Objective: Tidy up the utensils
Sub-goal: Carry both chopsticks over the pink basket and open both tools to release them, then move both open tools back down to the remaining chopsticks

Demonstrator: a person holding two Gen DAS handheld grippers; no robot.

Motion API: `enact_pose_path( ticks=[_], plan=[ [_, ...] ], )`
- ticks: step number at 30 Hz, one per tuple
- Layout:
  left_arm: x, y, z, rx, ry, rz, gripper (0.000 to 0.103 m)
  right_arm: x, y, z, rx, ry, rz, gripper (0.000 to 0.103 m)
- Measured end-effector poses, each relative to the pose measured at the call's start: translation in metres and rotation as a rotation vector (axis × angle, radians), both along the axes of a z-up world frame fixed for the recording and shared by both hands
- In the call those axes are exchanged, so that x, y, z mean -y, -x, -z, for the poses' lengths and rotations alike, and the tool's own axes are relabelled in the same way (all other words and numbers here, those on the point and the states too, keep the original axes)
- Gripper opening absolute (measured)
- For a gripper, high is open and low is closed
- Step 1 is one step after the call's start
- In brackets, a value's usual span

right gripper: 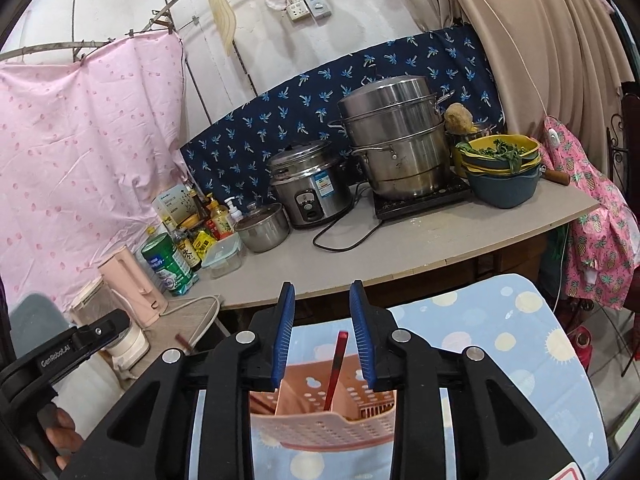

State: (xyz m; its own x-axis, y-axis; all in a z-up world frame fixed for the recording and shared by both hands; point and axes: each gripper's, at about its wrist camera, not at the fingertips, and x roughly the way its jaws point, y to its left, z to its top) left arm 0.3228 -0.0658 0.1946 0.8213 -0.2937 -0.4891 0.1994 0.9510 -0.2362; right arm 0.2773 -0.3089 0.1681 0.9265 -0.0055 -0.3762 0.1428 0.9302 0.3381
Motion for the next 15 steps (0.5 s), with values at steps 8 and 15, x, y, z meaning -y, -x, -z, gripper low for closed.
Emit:
enact_pose_path(
  ticks=[8, 15],
  plan=[
    [-0.008, 0.039, 0.006, -0.009, -0.026, 0.031, 0.036, -0.011, 0.051, 0.013, -0.030, 0.009, -0.009, 0.032],
    [-0.015, 0.083, 0.030, -0.036, -0.077, 0.048, 0.036, -0.023, 0.102, 0.036, -0.078, 0.009, -0.017, 0.032]
  ],
)
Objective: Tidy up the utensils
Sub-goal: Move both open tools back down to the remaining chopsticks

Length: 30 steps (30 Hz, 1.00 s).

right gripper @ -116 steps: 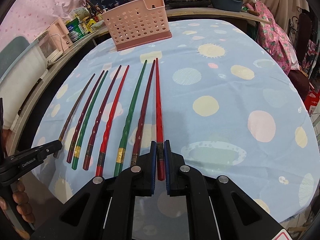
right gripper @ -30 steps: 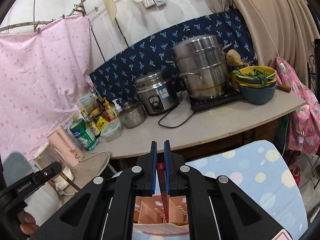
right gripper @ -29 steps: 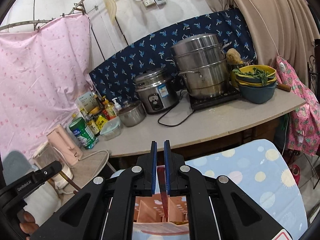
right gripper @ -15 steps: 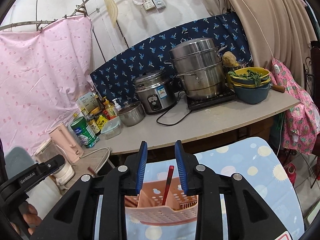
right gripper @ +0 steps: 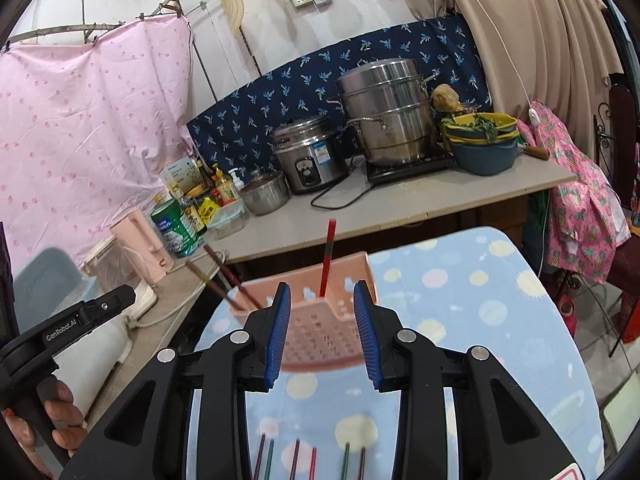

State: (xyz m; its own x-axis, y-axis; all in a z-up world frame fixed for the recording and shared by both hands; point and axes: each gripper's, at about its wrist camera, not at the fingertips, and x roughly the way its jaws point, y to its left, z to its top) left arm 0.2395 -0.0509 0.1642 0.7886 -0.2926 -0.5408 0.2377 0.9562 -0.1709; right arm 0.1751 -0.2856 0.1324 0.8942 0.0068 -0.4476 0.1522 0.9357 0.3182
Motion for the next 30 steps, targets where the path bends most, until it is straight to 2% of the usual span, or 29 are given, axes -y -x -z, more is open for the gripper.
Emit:
enact_pose_path(
  ticks=[3, 9, 16, 24, 30],
  plan=[
    [-0.003, 0.022, 0.017, -0.012, -0.046, 0.002, 0.036, -0.007, 0.024, 0.016, -0.035, 0.020, -0.001, 0.032],
    [-0.017, 0.057, 0.056, -0.088, -0.069, 0.015, 0.036, -0.019, 0.066, 0.051, -0.123, 0.055, -0.010, 0.032],
    [-0.028, 0.090, 0.103, -0.177, -0.106, 0.014, 0.036, -0.032, 0.107, 0.095, -0.234, 0.049, -0.032, 0.032],
    [-0.039, 0.120, 0.146, -0.277, -0.121, 0.016, 0.036, -0.053, 0.143, 0.144, -0.337, 0.054, -0.068, 0.032],
    [-0.043, 0.137, 0.170, -0.331, -0.140, 0.023, 0.036, -0.065, 0.158, 0.163, -0.386, 0.067, -0.087, 0.032]
  ],
)
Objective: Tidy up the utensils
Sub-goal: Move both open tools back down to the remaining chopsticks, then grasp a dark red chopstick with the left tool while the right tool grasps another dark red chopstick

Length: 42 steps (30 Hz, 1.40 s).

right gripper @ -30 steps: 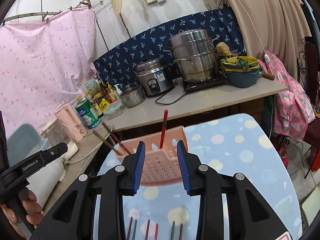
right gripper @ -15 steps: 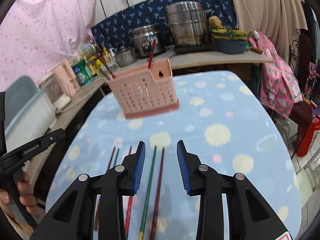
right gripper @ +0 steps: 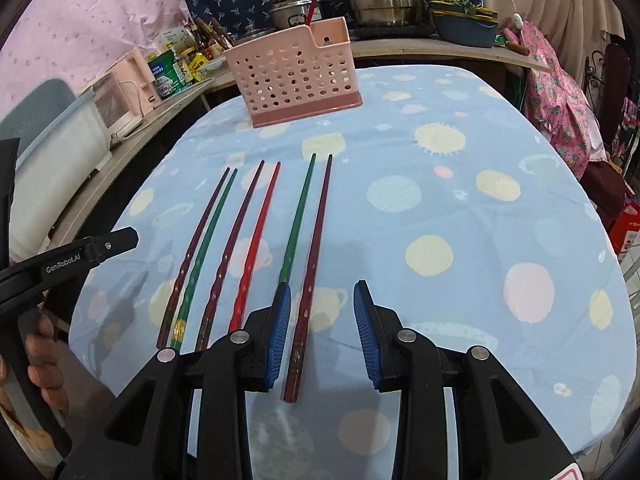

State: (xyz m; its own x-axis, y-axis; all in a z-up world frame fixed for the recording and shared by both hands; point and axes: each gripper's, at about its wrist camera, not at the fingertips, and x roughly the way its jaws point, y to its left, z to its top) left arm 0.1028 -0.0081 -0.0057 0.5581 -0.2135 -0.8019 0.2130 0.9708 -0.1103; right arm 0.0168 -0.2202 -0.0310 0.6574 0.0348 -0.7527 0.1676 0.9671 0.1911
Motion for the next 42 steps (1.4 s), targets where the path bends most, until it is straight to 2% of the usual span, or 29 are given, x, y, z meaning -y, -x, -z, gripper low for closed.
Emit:
enact_pose_path(
  ticks=[10, 15, 25, 27, 31, 42],
  plan=[
    [-0.005, 0.013, 0.018, -0.035, -0.022, 0.003, 0.036, -0.018, 0.004, 0.015, -0.038, 0.013, -0.048, 0.030],
    [-0.002, 0.016, 0.020, -0.042, -0.024, 0.015, 0.036, -0.023, 0.003, 0.022, -0.058, 0.019, -0.058, 0.020],
    [0.006, 0.021, 0.025, -0.058, -0.030, 0.045, 0.036, -0.021, 0.001, 0.027, -0.069, 0.020, -0.050, 0.009],
    [0.009, 0.023, 0.026, -0.065, -0.031, 0.054, 0.037, -0.020, 0.002, 0.027, -0.067, 0.016, -0.046, 0.008],
    [0.012, 0.028, 0.029, -0.073, -0.036, 0.070, 0.044, -0.019, 0.004, 0.027, -0.063, 0.012, -0.037, 0.007],
    [0.017, 0.034, 0.037, -0.092, -0.050, 0.092, 0.044, -0.013, 0.007, 0.027, -0.059, -0.005, -0.021, 0.007]
  ],
)
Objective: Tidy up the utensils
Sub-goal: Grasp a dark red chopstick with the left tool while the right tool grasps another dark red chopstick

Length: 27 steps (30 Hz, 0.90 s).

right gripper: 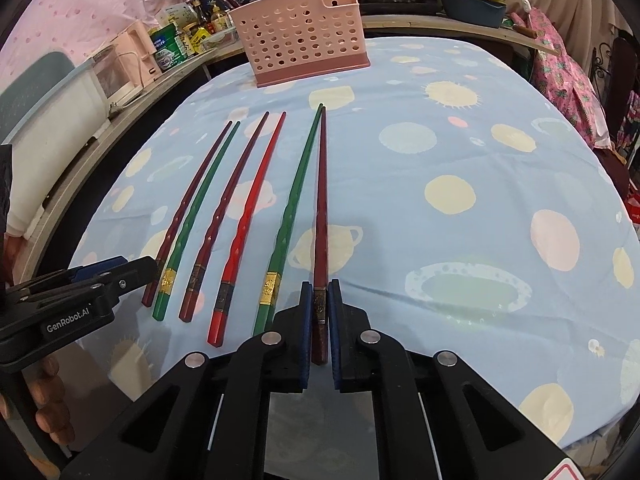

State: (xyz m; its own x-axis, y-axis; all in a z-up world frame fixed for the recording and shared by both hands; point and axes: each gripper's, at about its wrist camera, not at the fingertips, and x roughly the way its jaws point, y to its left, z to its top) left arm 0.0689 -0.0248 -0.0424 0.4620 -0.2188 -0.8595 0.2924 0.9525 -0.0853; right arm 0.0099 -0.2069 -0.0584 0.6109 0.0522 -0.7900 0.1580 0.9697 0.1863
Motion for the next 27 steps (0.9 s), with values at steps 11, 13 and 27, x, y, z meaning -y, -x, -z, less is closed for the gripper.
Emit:
enact_pose_path(
  ticks=[11, 13, 27],
  plan=[
    [-0.0020, -0.0002, 0.0073, -0.006, -0.017, -0.013, 0.037, 0.0004, 0.0004, -0.0001, 0.000, -0.001, 0.000, 0.007],
    [-0.0029, -0.0004, 0.0070, -0.005, -0.015, -0.013, 0.028, 0.0003, 0.0005, -0.0001, 0.000, 0.000, 0.000, 0.007],
    [-0.0060, -0.0035, 0.0039, -0.021, 0.002, -0.010, 0.007, 0.0019, 0.0008, -0.0013, 0.001, -0.004, 0.006, 0.007]
  ],
)
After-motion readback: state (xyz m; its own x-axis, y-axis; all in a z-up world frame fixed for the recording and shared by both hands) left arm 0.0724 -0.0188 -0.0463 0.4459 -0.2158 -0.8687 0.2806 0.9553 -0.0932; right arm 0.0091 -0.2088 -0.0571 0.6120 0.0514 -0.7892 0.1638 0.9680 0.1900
